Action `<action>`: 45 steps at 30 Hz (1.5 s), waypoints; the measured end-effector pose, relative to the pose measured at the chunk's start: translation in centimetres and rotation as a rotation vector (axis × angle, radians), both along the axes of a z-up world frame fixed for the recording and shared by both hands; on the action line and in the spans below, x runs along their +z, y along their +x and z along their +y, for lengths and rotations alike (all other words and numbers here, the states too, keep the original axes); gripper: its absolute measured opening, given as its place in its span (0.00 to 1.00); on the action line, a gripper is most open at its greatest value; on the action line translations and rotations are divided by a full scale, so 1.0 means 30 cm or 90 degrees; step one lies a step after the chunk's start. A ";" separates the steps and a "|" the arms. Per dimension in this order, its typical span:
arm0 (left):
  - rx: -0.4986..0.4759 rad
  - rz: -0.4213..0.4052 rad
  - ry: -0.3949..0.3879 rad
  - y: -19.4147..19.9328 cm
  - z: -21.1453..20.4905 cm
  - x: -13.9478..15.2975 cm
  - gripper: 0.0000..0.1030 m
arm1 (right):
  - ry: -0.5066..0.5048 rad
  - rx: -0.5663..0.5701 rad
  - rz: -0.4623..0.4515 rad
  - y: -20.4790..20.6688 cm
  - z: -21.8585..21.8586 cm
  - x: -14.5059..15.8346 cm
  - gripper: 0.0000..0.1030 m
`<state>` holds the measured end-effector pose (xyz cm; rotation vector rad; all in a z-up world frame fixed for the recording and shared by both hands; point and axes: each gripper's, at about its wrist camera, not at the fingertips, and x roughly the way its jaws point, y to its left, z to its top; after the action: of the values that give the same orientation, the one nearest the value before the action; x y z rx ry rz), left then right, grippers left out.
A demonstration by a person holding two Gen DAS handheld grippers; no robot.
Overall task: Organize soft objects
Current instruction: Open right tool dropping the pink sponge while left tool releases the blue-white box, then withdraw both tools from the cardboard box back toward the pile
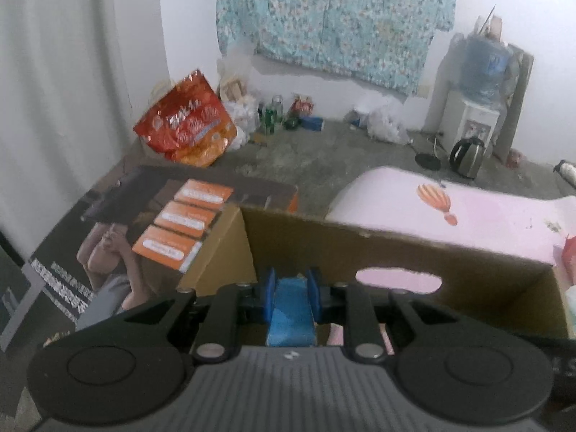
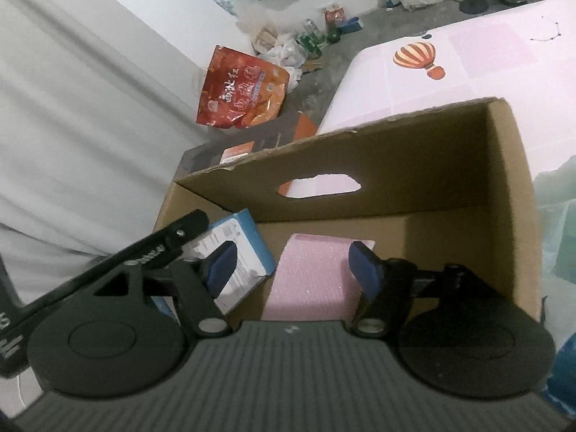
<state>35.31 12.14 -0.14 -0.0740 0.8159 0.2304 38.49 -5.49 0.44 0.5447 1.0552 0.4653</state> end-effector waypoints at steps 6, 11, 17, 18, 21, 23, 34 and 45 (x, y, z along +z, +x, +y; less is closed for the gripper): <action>0.011 0.015 0.020 -0.012 0.004 0.003 0.32 | -0.003 0.005 -0.003 0.006 0.017 -0.004 0.67; 0.013 0.010 0.020 -0.045 0.008 0.041 0.38 | -0.002 0.001 -0.001 0.006 0.023 -0.005 0.67; 0.018 -0.008 -0.008 -0.132 0.033 0.128 0.64 | 0.039 -0.003 -0.026 -0.018 -0.025 0.046 0.67; 0.019 -0.012 -0.019 -0.155 0.043 0.147 0.67 | 0.060 0.000 -0.044 -0.036 -0.049 0.077 0.67; 0.025 -0.027 -0.043 -0.229 0.076 0.206 0.74 | 0.080 0.010 -0.061 -0.058 -0.070 0.111 0.65; 0.030 -0.038 -0.045 -0.284 0.102 0.244 0.79 | 0.105 0.040 -0.067 -0.077 -0.073 0.139 0.63; 0.129 -0.070 -0.047 -0.589 0.322 0.241 0.86 | -0.019 0.350 0.059 -0.201 0.307 0.062 0.34; 0.164 -0.023 -0.120 -0.635 0.442 0.091 0.76 | -0.061 0.413 0.183 -0.224 0.557 -0.151 0.33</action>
<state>16.27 25.40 2.58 -0.3604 0.7891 0.3941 31.77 11.22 -4.09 0.1716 1.5266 0.9161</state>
